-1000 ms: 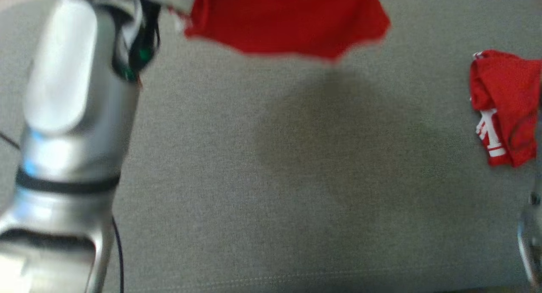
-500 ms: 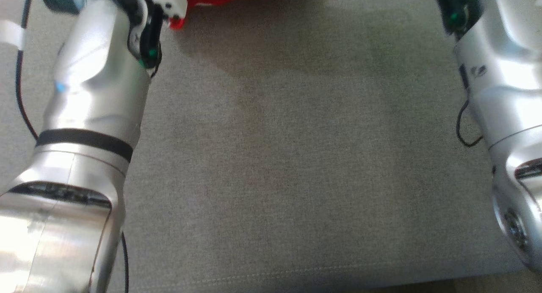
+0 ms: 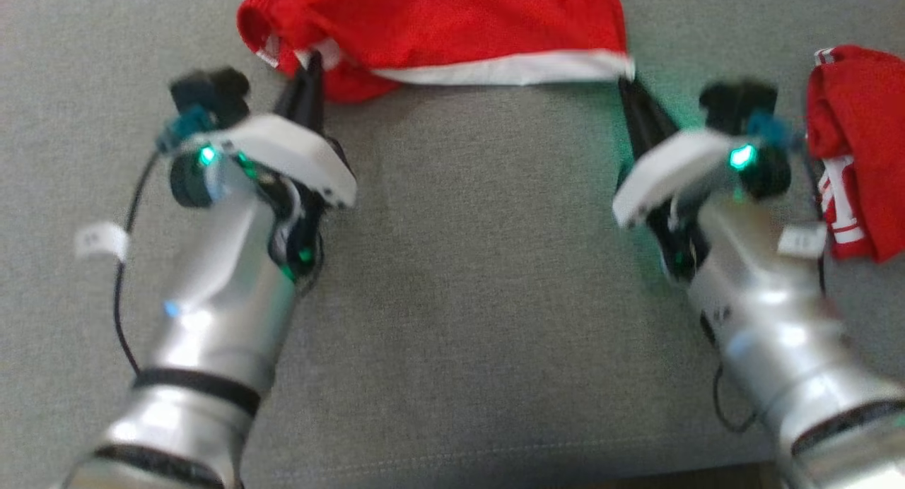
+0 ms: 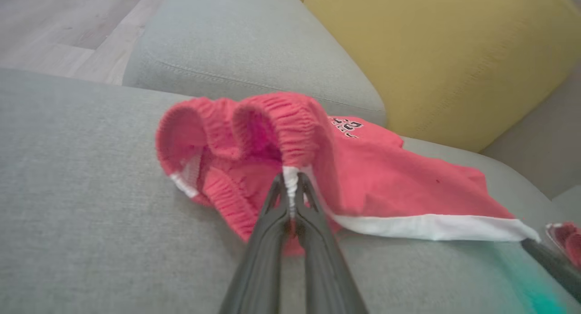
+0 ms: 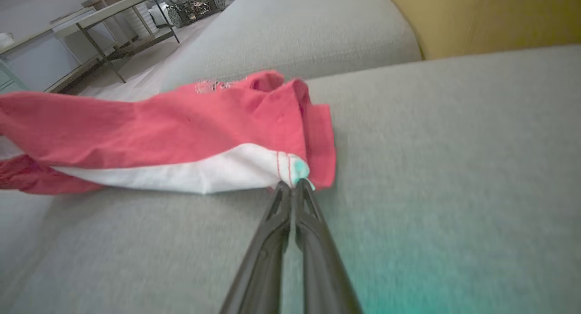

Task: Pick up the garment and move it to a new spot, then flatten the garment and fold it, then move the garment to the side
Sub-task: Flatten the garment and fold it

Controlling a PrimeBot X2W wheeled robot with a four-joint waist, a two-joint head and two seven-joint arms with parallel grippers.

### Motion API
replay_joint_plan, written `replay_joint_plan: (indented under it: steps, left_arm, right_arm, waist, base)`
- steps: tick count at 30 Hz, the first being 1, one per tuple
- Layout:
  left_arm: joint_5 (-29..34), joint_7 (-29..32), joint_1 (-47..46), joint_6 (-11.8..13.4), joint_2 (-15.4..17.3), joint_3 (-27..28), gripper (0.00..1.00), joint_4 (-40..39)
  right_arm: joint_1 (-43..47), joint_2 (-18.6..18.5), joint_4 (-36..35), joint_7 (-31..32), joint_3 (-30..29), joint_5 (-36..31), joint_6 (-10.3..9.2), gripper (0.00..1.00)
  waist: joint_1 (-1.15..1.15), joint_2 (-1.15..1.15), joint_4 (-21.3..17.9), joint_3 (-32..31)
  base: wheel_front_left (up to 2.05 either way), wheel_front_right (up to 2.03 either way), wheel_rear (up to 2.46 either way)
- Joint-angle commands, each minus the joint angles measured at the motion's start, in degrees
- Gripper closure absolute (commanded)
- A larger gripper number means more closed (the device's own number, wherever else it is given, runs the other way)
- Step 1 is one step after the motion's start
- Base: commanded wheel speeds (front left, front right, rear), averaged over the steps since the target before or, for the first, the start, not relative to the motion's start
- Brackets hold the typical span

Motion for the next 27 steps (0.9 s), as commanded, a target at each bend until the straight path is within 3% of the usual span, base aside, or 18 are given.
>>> replay_joint_plan:
  steps: [1, 8, 15, 21, 27]
  left_arm:
    - [0.2, -0.7, 1.0, 0.5, 1.5, 0.8, 1.0, -4.0]
    - [4.6, -0.7, 16.6, 2.8, 1.5, 3.0, 1.0, -16.4]
    - [8.1, -0.7, 32.7, 3.2, 4.2, 5.1, 1.0, -27.0]
    - [8.4, 1.7, 43.4, 5.6, 7.8, 5.5, 1.0, -36.2]
    - [8.0, 6.5, 53.6, 10.3, 9.5, 6.1, 1.0, -48.2]
  right_arm:
    - [1.7, 0.0, -3.1, -1.2, 1.0, 1.1, -0.05, 1.0]
    - [17.5, -3.8, -14.8, -2.2, 0.4, 3.8, -0.05, 1.0]
    - [35.6, -6.0, -28.8, -1.3, -6.0, 1.9, -0.05, 1.0]
    - [51.4, -5.0, -45.9, 7.4, -12.7, -3.6, -0.05, 1.0]
    - [65.2, -1.1, -62.3, 17.5, -19.3, -8.7, -0.05, 1.0]
  waist:
    - [0.0, 0.0, -0.1, -0.4]
    - [0.0, 0.0, -1.4, -4.0]
    - [0.0, 0.0, -1.8, -8.8]
    - [0.0, 0.0, -1.9, -11.5]
    - [0.0, 0.0, -2.1, -13.7]
  base:
    - [0.0, 0.0, 0.0]
    - [0.0, 0.0, 0.0]
    - [0.0, 0.0, 0.0]
    - [0.0, 0.0, 0.0]
    - [0.0, 0.0, 0.0]
